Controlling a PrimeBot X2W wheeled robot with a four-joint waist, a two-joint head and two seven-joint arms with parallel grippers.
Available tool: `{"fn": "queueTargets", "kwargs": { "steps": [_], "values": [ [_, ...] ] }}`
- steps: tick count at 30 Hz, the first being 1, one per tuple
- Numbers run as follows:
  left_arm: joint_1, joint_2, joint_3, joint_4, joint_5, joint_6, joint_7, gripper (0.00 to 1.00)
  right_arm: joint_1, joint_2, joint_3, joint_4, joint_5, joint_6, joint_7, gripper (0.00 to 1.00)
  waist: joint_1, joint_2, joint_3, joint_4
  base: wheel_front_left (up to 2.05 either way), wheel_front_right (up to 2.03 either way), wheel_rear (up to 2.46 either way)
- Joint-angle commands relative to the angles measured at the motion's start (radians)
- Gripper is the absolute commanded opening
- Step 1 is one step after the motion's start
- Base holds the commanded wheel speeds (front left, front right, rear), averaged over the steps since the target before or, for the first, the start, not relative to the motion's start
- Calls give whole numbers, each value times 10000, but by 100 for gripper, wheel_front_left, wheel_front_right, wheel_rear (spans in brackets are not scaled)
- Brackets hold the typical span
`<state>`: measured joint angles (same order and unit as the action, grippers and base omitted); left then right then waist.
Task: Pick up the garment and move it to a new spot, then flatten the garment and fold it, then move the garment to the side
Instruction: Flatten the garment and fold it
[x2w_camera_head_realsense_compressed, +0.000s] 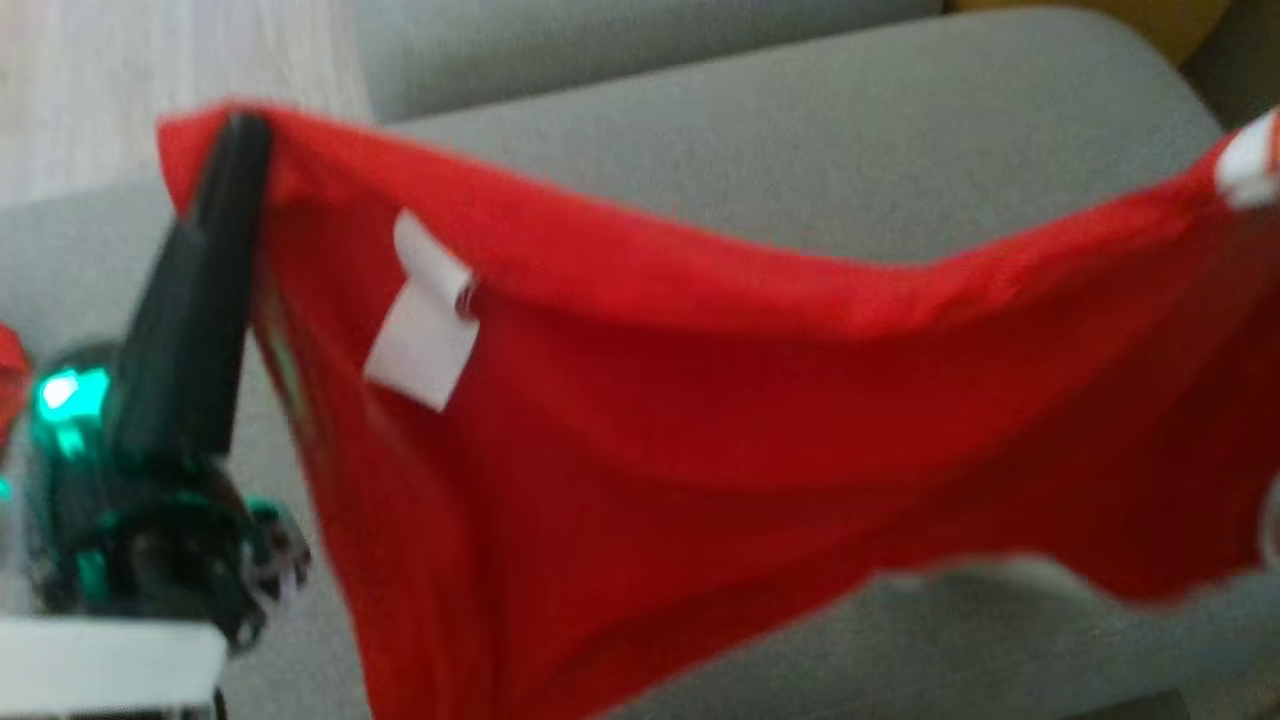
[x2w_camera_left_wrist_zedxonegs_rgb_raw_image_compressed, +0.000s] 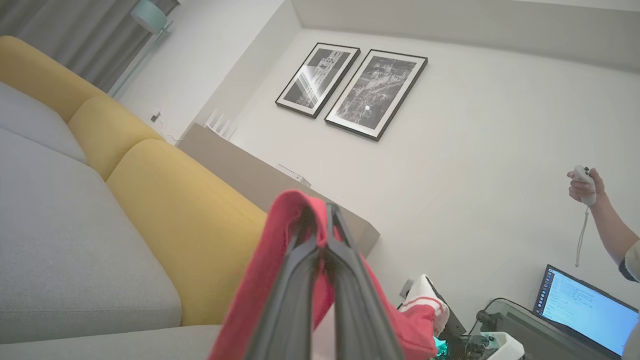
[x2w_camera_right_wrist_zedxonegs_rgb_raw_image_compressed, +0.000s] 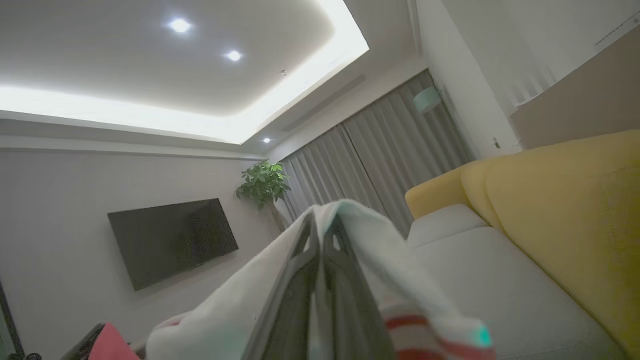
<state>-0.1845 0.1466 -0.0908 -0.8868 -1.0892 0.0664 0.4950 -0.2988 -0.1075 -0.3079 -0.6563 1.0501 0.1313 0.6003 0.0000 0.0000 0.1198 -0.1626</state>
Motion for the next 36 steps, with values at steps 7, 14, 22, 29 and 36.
{"fn": "queueTargets", "kwargs": {
  "steps": [7, 14, 22, 29, 36],
  "values": [
    [-2909, 835, 427, 1594, 774, 370, 731, 0, -3137, 371, -326, 1659, -1436, -6, 953, 0, 0, 0, 2177, 331, 0, 0, 0],
    [-7210, 1155, -25, 5802, 2352, -17, 329, 0, -7249, 562, -204, 5018, -3484, -6, 334, 0, 0, 0, 3855, 503, 0, 0, 0],
    [-12136, 766, -536, 10540, 4017, -909, -1914, 0, -11290, 570, 75, 8658, -4691, -6, -1924, 0, 0, 0, 5025, 296, 0, 0, 0],
    [-11755, 969, -1150, 12458, 4635, -1629, -3326, 0, -9481, 571, 1040, 9223, -4576, -6, -2705, 0, 0, 0, 5066, 121, 0, 0, 0],
    [-8315, 1548, -1627, 12300, 4464, -1870, -4101, 0, -5567, 377, 1701, 8275, -4120, -6, -2879, 0, 0, 0, 4502, 247, 0, 0, 0]
  ]
}}
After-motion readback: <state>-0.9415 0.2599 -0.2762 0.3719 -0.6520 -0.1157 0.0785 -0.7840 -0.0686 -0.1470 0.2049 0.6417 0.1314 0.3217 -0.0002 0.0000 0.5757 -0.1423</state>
